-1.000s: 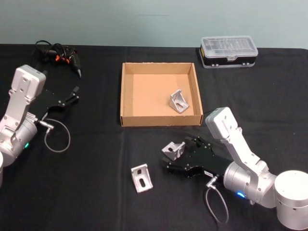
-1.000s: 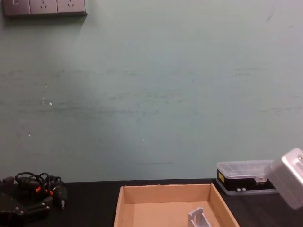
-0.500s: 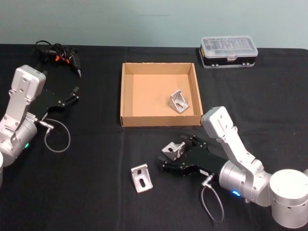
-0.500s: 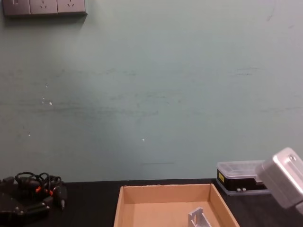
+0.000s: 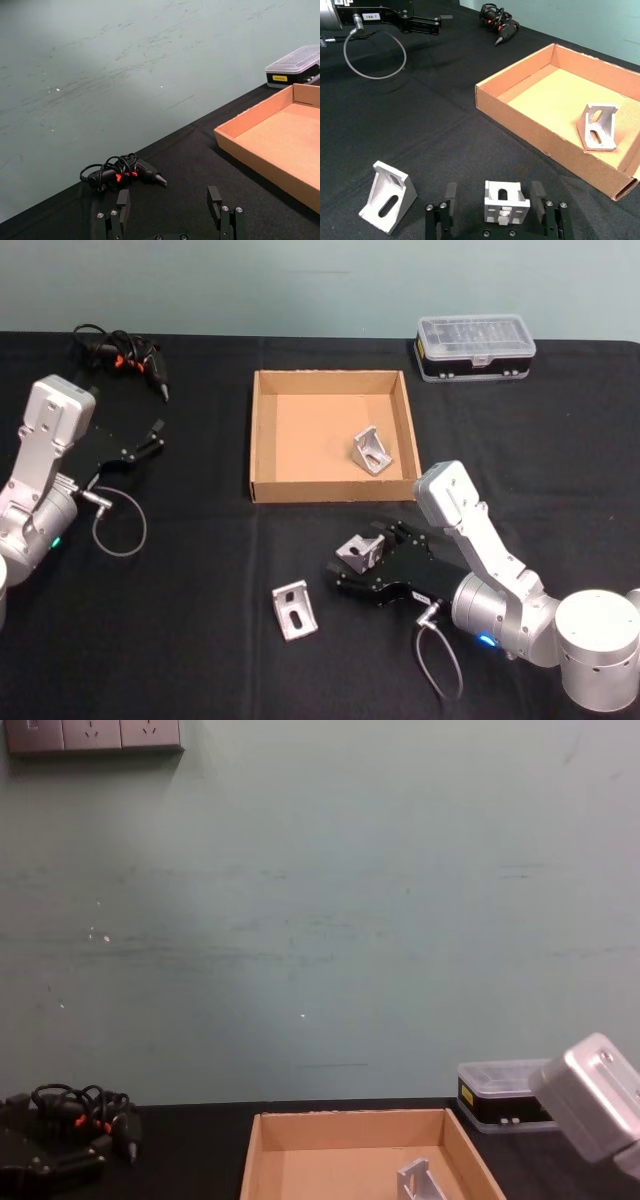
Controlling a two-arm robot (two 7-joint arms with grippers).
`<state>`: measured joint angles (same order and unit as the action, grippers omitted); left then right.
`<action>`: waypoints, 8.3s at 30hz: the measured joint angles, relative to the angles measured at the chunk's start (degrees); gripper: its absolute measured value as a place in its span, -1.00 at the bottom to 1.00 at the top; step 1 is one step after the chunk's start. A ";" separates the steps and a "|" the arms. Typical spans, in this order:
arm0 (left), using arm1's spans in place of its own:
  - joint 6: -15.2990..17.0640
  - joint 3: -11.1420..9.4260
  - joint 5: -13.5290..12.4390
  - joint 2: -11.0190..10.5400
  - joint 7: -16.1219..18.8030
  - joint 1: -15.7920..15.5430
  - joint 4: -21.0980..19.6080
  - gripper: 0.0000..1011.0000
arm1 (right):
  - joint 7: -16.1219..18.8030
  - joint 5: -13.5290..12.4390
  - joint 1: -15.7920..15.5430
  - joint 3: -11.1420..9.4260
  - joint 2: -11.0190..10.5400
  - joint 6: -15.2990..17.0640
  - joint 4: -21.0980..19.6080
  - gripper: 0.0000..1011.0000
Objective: Use one hand to pick up the angle iron from the table and place it into the box.
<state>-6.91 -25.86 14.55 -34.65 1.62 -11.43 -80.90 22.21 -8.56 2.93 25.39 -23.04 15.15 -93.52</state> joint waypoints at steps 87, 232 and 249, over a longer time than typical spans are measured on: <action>0.00 0.00 0.00 0.00 0.00 0.00 0.00 1.00 | -6.13 7.42 23.66 -2.38 14.00 -8.33 25.34 -0.09; 0.00 0.00 0.00 0.00 0.00 0.00 0.00 1.00 | 28.97 -2.22 24.09 18.02 -5.62 -1.66 10.11 0.98; 0.00 0.00 0.00 0.00 0.00 0.00 0.00 1.00 | 28.91 -4.14 26.07 20.43 -4.64 -2.84 13.47 0.98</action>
<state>-6.91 -25.86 14.55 -34.64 1.62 -11.43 -80.90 51.12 -12.70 29.00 45.81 -27.68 12.31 -80.04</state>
